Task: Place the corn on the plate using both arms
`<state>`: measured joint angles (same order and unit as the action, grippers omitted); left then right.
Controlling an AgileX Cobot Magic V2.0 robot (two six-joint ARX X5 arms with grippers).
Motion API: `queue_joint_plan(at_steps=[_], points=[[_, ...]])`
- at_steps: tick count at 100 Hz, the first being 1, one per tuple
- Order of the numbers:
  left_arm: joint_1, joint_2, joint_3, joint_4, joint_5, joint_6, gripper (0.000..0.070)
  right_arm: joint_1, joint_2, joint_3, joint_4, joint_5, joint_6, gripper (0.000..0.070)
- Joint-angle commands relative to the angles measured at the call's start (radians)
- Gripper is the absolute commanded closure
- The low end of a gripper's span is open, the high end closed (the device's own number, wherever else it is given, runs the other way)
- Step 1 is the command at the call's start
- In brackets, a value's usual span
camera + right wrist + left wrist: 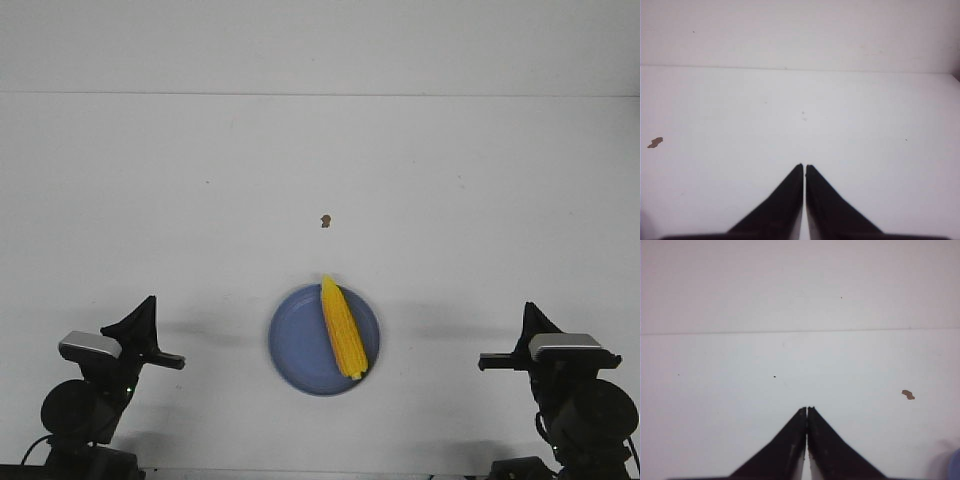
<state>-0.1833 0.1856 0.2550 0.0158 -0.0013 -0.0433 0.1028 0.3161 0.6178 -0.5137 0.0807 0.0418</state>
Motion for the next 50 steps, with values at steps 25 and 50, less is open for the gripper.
queue_joint_plan(at_steps=[25, 50], points=[[0.041, -0.163, -0.158, 0.038, -0.003, 0.018, 0.0685, 0.000, 0.004, 0.008, 0.012, 0.002, 0.006, 0.0688], [0.075, -0.183, -0.213, 0.070, -0.003, 0.019, 0.0685, 0.000, 0.004, 0.008, 0.012, 0.002, 0.006, 0.0688]])
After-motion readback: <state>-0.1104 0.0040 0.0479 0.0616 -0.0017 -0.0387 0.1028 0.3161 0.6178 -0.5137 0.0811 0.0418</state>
